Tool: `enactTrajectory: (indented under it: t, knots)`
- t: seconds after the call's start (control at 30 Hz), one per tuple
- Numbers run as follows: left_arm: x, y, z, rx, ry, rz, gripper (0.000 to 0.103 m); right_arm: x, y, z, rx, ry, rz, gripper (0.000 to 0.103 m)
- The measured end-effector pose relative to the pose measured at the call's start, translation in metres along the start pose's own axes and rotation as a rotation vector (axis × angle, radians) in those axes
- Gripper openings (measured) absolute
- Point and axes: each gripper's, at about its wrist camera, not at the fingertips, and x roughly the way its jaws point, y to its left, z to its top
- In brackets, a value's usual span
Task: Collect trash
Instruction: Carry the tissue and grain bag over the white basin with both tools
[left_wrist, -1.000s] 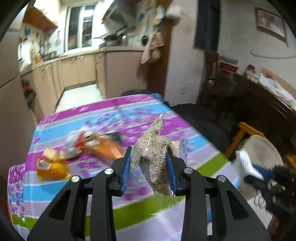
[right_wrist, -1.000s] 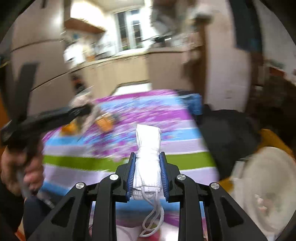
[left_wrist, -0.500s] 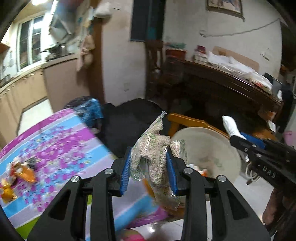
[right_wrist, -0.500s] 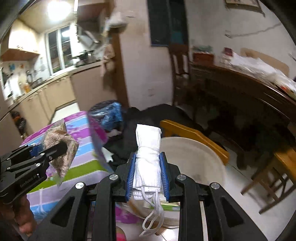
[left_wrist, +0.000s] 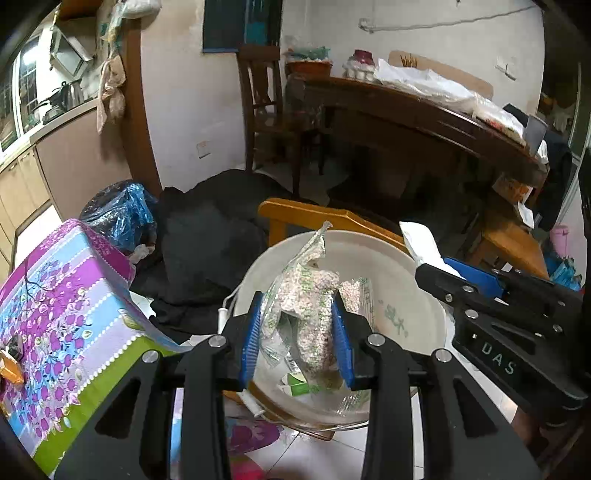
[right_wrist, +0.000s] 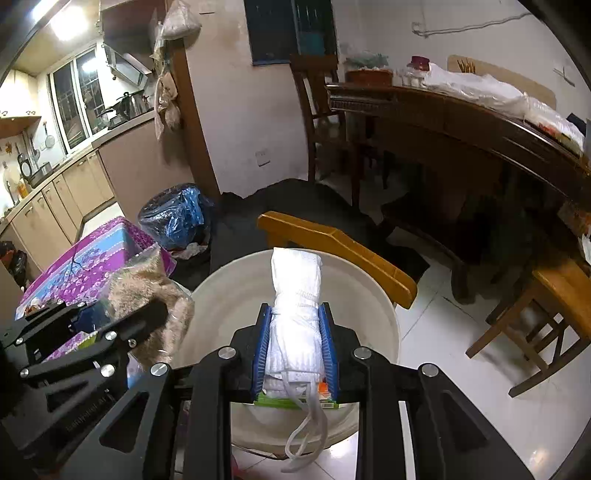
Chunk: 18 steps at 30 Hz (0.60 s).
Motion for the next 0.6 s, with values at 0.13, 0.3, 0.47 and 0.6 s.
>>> enactTrajectory:
  t: [0.13, 0.3, 0.47, 0.6]
  knots:
    - [0.007, -0.001, -0.001, -0.001, 0.013, 0.003, 0.033, 0.011, -0.003, -0.001, 0.005, 0.013, 0.003, 0.026]
    - [0.018, 0.001, 0.003, -0.008, 0.028, 0.010, 0.033, 0.014, -0.006, -0.006, 0.011, 0.017, 0.004, 0.026]
    - [0.028, 0.003, 0.007, -0.019, 0.048, 0.017, 0.033, 0.018, -0.009, -0.009, 0.016, 0.025, 0.013, 0.027]
    - [0.032, -0.001, 0.008, -0.012, 0.055, 0.022, 0.033, 0.019, -0.010, -0.011, 0.015, 0.028, 0.014, 0.027]
